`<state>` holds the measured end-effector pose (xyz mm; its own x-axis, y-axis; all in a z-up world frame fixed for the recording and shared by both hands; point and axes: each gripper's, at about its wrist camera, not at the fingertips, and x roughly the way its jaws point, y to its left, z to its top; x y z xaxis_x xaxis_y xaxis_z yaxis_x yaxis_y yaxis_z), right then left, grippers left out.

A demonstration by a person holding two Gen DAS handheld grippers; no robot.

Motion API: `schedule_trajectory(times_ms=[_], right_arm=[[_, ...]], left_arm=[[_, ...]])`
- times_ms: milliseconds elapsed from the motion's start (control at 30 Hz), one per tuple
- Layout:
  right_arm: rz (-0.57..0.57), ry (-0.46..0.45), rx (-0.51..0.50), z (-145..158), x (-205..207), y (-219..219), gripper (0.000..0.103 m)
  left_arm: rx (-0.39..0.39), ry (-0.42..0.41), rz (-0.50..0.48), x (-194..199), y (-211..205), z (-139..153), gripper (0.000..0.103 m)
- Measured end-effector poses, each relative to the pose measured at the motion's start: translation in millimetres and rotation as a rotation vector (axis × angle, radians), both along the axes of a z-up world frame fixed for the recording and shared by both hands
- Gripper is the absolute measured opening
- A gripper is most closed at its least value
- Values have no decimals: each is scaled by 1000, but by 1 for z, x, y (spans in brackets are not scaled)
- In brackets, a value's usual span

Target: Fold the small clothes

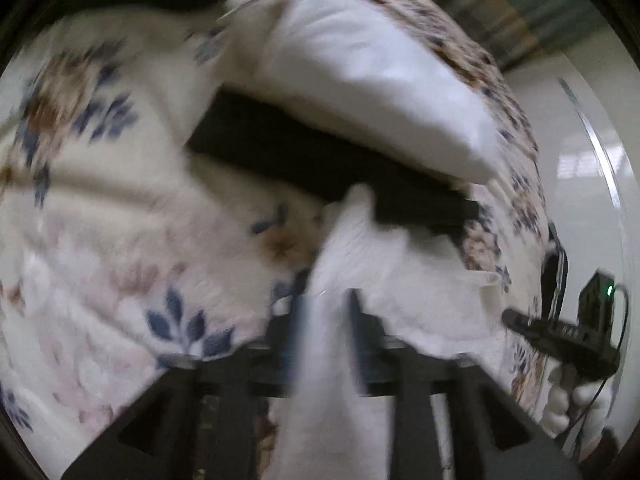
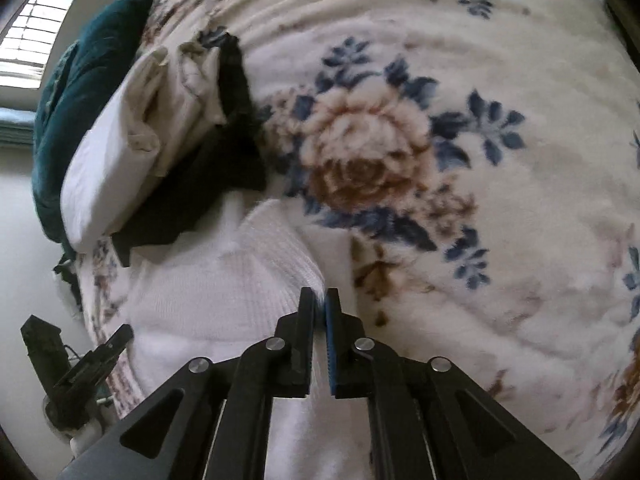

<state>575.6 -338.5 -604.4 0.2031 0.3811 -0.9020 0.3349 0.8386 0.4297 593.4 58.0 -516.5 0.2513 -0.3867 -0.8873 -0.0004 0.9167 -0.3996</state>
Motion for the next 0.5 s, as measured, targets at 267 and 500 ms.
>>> schedule_trajectory(times_ms=[267,500], right_arm=[[186,-37,-88,3,23,35,49],[81,-157,-204,21,32,21,4]], left_arm=[[157,-22,-245,35,-79,-34,8],[72,-196,-115,27,-43,23,6]])
